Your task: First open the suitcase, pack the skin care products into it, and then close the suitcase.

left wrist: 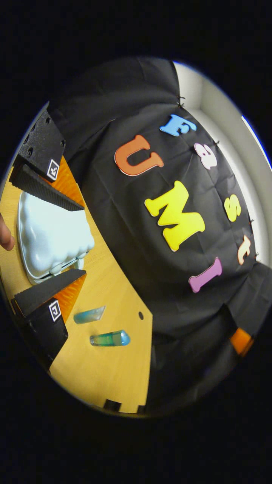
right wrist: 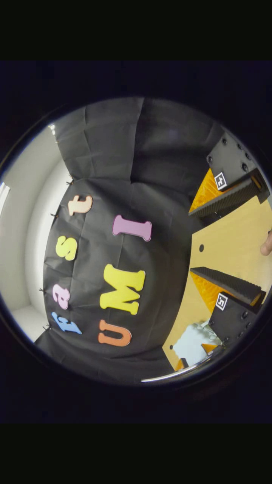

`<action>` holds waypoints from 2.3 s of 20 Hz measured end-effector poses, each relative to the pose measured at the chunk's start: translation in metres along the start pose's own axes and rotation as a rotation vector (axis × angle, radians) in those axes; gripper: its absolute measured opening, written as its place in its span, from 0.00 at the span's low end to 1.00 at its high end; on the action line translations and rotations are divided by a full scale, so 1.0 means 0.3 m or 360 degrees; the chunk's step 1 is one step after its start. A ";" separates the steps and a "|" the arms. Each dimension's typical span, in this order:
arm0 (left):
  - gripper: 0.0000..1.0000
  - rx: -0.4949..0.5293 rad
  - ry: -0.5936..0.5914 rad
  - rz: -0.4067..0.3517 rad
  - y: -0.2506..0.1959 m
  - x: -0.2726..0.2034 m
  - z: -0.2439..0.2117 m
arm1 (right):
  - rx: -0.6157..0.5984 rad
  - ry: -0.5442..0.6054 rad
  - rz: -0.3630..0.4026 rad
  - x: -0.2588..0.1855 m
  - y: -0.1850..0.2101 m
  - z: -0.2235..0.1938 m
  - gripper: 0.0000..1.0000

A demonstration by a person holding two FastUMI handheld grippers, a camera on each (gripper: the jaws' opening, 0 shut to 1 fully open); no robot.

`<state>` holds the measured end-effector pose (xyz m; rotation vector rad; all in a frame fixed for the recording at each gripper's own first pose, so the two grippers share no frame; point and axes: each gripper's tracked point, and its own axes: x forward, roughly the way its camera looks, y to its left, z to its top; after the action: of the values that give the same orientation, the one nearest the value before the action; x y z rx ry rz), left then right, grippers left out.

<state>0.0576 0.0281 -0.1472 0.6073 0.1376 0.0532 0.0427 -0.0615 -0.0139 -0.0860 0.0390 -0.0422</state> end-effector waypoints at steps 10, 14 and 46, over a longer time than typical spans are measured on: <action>0.96 0.0641 0.0206 -0.0085 -0.200 0.186 -0.180 | 0.0031 0.0072 -0.0032 0.143 -0.149 -0.081 0.80; 0.97 0.0792 0.0343 -0.0058 -0.204 0.236 -0.209 | 0.0052 0.0136 -0.0013 0.210 -0.185 -0.137 0.80; 0.03 0.0099 0.0313 0.0110 0.166 0.119 -0.011 | 0.0077 0.0078 0.0114 0.296 -0.116 -0.087 0.80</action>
<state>0.0921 0.0740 -0.1253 0.6683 0.3099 0.1766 0.1290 -0.1022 -0.0401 -0.0351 0.0902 0.0265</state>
